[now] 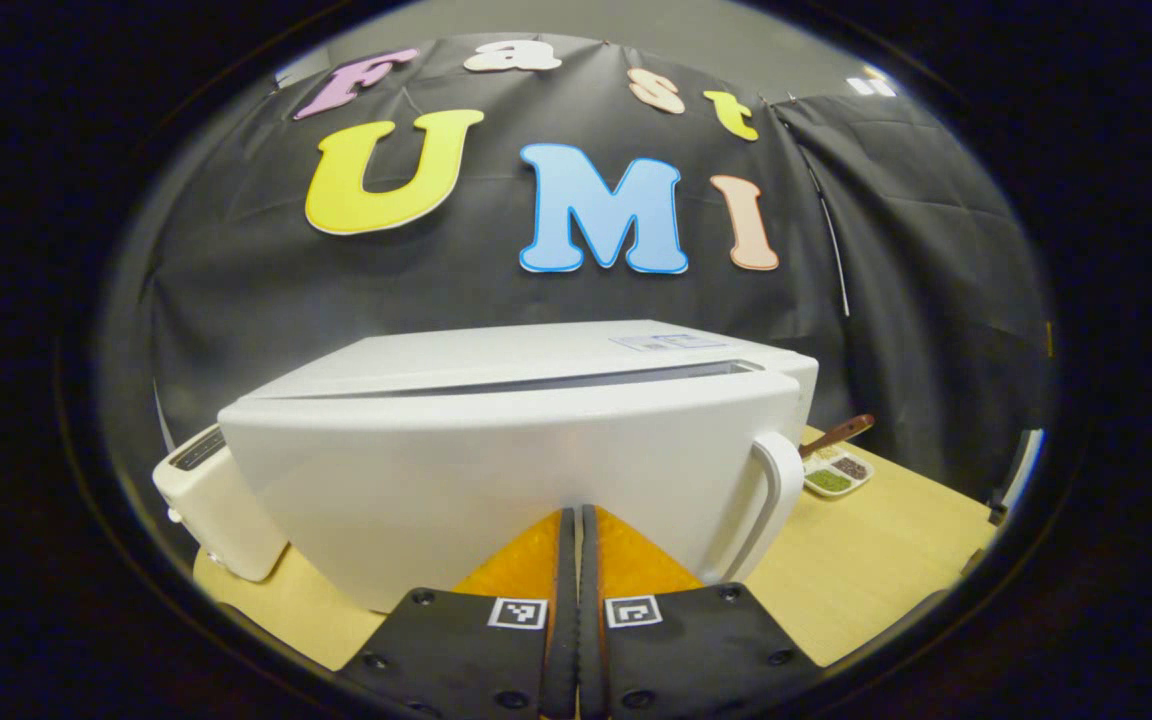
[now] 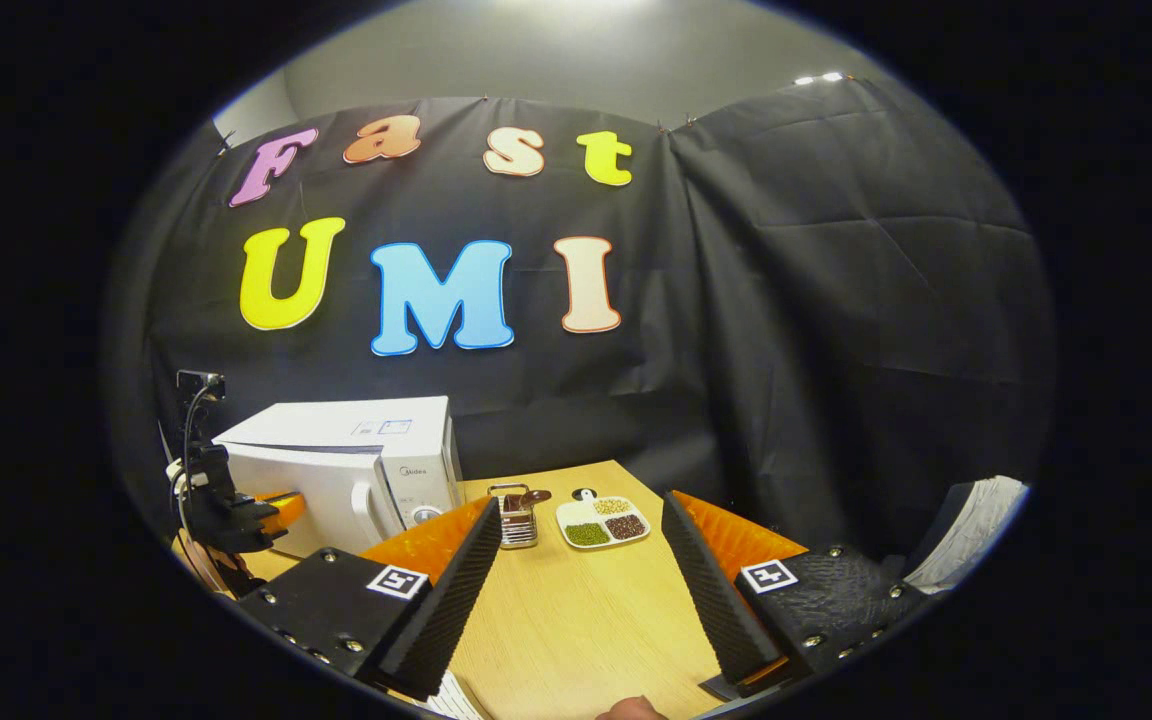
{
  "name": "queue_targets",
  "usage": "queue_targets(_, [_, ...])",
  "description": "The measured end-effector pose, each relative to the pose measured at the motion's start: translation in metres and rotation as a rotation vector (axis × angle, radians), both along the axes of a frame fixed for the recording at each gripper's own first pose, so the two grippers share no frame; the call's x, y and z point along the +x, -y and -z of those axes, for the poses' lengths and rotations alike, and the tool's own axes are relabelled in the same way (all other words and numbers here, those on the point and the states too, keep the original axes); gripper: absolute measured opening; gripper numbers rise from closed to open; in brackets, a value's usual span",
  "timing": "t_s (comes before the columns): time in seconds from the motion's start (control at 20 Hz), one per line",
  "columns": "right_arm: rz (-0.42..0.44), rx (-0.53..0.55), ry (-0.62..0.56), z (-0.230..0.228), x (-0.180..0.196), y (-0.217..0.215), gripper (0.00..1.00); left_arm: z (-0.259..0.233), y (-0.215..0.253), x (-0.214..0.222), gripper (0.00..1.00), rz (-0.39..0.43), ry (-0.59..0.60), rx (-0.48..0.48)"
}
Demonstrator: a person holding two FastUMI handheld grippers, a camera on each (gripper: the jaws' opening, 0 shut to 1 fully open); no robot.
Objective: Open the microwave oven with the left hand, put the food in, and close the microwave oven.
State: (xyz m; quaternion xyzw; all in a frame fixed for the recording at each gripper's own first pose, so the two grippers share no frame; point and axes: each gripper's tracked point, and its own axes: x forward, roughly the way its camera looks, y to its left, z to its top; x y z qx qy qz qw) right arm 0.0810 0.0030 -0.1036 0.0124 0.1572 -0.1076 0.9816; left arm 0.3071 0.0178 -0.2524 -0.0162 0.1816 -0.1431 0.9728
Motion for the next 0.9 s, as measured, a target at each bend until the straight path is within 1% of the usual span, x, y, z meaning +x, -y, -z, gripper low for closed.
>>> queue_targets(0.15, [0.006, -0.006, 0.028, -0.007, 0.000, 0.003, 0.98, 0.001, -0.002, 0.009, 0.07, -0.038, -0.021, -0.024])
queue_targets(0.2, [0.007, -0.008, 0.034, -0.008, 0.002, 0.004, 0.93, 0.002, -0.002, 0.009, 0.07, -0.042, -0.026, -0.029])
queue_targets(0.25, [0.007, -0.005, 0.036, -0.009, 0.004, 0.005, 0.98, 0.001, -0.003, 0.010, 0.07, -0.045, -0.022, -0.029])
queue_targets(0.3, [0.008, 0.002, 0.034, -0.007, 0.007, 0.006, 0.93, 0.000, -0.004, 0.011, 0.07, -0.050, -0.018, -0.025])
queue_targets(0.35, [0.008, 0.010, 0.032, -0.005, 0.008, 0.005, 0.98, 0.002, -0.003, 0.012, 0.07, -0.054, -0.016, -0.009])
queue_targets(0.4, [0.008, 0.018, 0.032, -0.005, 0.008, 0.005, 0.93, 0.001, -0.003, 0.014, 0.07, -0.060, -0.005, 0.015])
queue_targets(0.45, [0.003, 0.025, 0.033, -0.005, 0.006, 0.003, 0.93, -0.001, -0.006, 0.018, 0.07, -0.078, 0.007, 0.048])
queue_targets(0.5, [-0.008, 0.026, 0.031, -0.004, 0.005, 0.001, 0.93, 0.004, -0.003, 0.016, 0.07, -0.086, -0.010, 0.048])
queue_targets(0.55, [-0.021, 0.017, 0.025, -0.001, 0.004, 0.000, 0.93, 0.000, 0.000, 0.018, 0.07, -0.083, -0.001, 0.045])
queue_targets(0.6, [-0.035, 0.006, 0.015, 0.001, 0.003, -0.001, 0.98, -0.006, -0.003, 0.018, 0.07, -0.094, 0.007, 0.066])
queue_targets(0.65, [-0.055, 0.008, 0.013, 0.001, 0.003, -0.005, 0.98, -0.011, 0.000, 0.013, 0.07, -0.083, 0.007, 0.075])
queue_targets(0.75, [-0.086, 0.030, 0.031, -0.001, 0.004, -0.011, 0.98, -0.041, 0.008, 0.004, 0.07, -0.064, 0.065, 0.061])
queue_targets(0.8, [-0.105, 0.048, 0.039, -0.002, 0.005, -0.014, 0.98, -0.054, 0.009, -0.005, 0.07, -0.069, 0.085, 0.060])
queue_targets(0.9, [-0.172, 0.058, 0.045, 0.000, 0.006, -0.021, 0.98, -0.083, 0.010, -0.029, 0.07, -0.084, 0.130, 0.048])
